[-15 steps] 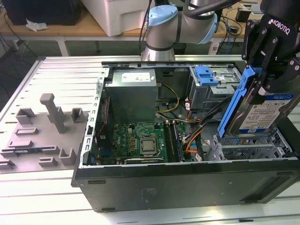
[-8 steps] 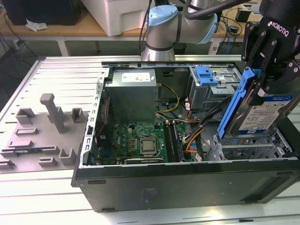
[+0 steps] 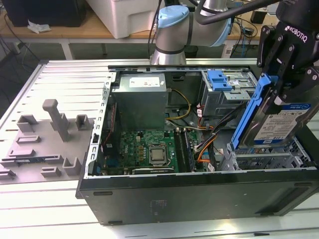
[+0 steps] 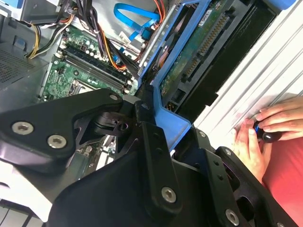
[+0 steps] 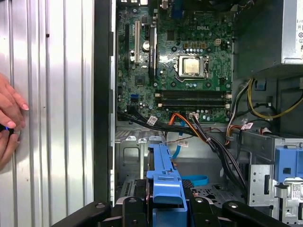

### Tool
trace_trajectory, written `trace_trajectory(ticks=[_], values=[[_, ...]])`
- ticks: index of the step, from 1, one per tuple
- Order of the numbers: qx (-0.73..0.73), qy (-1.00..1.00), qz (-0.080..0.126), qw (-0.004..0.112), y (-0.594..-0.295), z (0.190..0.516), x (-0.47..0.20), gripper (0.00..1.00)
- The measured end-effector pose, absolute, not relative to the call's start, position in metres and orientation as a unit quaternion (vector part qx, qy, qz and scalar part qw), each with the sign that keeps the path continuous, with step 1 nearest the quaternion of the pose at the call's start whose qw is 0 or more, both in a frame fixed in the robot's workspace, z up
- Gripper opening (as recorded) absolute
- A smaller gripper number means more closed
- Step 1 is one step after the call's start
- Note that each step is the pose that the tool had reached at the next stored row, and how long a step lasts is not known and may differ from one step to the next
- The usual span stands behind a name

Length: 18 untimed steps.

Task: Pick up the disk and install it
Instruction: 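Insert the disk into the insertion slot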

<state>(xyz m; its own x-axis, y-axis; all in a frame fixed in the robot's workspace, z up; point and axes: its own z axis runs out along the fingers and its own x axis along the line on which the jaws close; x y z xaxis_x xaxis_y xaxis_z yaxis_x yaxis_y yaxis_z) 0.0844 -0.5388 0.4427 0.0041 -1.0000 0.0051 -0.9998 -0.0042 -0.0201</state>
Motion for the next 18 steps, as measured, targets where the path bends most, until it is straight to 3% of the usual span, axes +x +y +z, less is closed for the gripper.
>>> trace_trajectory(ticks=[18], values=[[-0.709,0.706,-0.009,0.005,-0.5405,0.4382,0.0844,0.37]])
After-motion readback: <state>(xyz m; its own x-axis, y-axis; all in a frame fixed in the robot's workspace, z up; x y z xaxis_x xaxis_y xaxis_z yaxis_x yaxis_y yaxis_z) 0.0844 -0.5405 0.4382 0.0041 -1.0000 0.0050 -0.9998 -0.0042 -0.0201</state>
